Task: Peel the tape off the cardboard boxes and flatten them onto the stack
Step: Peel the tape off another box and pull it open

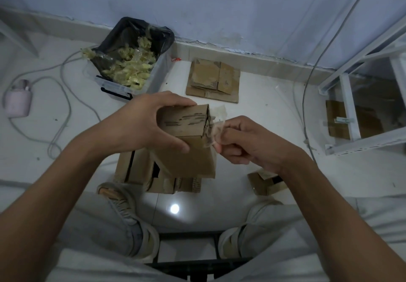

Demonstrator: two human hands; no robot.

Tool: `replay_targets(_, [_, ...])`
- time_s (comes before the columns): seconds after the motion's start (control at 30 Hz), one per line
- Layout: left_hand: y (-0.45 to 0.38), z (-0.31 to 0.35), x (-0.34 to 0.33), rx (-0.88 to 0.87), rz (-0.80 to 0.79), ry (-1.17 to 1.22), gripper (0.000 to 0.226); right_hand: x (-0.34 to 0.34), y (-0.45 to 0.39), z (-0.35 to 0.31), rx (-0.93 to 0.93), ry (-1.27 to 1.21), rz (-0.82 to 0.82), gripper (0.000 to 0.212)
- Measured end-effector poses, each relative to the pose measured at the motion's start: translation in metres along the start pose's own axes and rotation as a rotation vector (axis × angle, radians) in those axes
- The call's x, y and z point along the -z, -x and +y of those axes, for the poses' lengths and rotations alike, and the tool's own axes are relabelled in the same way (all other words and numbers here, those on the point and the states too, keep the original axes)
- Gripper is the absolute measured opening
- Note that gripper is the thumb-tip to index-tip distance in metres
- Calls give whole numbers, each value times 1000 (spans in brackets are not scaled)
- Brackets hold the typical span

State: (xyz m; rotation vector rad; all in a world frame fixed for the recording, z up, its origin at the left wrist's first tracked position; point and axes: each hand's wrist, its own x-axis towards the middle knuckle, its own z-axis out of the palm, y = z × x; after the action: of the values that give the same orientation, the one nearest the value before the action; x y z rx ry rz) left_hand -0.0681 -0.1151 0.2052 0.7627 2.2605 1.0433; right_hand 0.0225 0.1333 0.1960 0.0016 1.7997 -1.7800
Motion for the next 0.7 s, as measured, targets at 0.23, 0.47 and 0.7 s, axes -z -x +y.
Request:
replay_targets(0.23, [2, -7, -6, 77, 29, 0, 89, -6, -4, -7, 48, -19, 144, 33])
replay_targets(0.47, [-1, -2, -21, 47, 131, -26, 90, -18, -6, -1, 225, 404, 341, 39])
replay_targets(0.7, [-2, -6, -20, 6, 30, 62, 92, 1, 4, -2, 245, 283, 102, 27])
